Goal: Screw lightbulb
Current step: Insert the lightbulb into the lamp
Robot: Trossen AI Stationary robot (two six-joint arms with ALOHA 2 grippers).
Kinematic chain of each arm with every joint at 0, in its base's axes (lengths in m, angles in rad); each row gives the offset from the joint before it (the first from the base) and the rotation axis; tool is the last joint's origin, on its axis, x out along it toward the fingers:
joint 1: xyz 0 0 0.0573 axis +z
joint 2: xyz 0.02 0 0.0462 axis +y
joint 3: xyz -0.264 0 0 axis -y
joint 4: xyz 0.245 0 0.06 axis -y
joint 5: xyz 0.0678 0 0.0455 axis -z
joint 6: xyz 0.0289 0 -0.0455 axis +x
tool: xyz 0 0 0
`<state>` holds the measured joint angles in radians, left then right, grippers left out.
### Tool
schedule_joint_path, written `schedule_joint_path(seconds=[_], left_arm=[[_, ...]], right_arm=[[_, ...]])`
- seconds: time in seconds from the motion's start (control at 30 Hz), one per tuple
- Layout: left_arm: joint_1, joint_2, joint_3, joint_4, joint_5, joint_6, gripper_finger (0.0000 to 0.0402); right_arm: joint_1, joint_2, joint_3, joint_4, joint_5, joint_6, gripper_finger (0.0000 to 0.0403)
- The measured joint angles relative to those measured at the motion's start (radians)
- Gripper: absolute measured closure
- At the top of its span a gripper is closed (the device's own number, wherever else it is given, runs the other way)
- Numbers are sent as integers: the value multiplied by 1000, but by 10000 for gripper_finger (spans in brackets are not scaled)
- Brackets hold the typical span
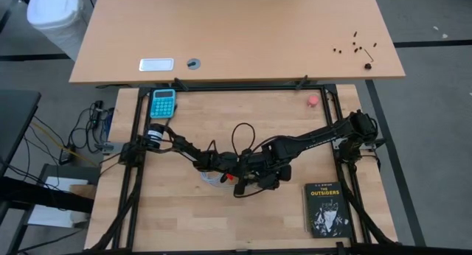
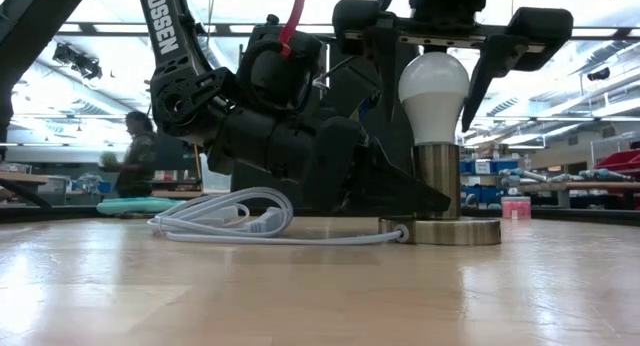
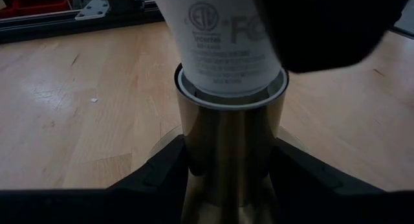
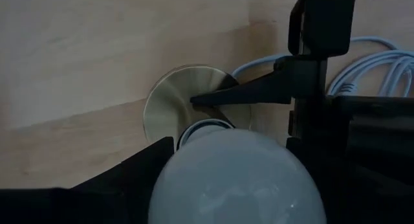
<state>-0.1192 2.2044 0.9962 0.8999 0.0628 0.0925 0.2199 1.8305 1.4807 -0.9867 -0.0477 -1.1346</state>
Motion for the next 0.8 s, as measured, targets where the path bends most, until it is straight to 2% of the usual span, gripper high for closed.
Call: schedule_joint_path(seconds=[0.4,0.8], left_arm=[[0,0,-1,1,-6,-4,206],[0,0,-1,1,-9,1,206]], right_arm=[[-6,0,-8,-1,-4,36,45],[-5,1,-37,27,44,25,65]])
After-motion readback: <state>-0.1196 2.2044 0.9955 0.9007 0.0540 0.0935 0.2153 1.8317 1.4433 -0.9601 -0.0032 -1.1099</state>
